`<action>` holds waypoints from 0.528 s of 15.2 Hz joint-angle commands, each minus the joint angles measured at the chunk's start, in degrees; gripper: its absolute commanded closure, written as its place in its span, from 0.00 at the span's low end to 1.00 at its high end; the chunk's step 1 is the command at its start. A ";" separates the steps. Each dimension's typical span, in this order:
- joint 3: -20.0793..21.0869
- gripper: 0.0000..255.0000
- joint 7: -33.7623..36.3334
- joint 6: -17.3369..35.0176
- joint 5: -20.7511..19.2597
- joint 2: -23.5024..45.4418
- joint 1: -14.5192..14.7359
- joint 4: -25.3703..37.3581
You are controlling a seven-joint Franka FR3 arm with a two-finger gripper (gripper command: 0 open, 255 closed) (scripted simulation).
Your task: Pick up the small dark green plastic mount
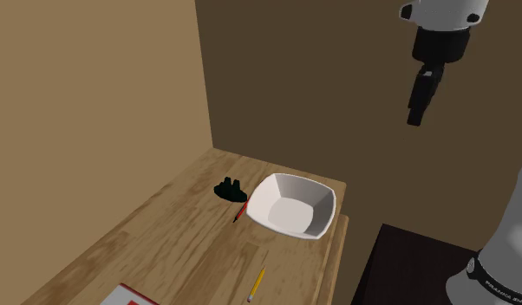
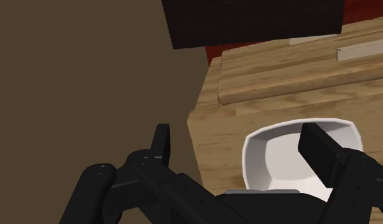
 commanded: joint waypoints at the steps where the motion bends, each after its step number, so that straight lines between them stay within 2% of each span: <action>1: 0.00 0.00 0.00 0.00 0.00 0.00 0.00 0.00; 8: 1.09 0.00 1.87 12.49 1.88 11.26 0.61 -0.28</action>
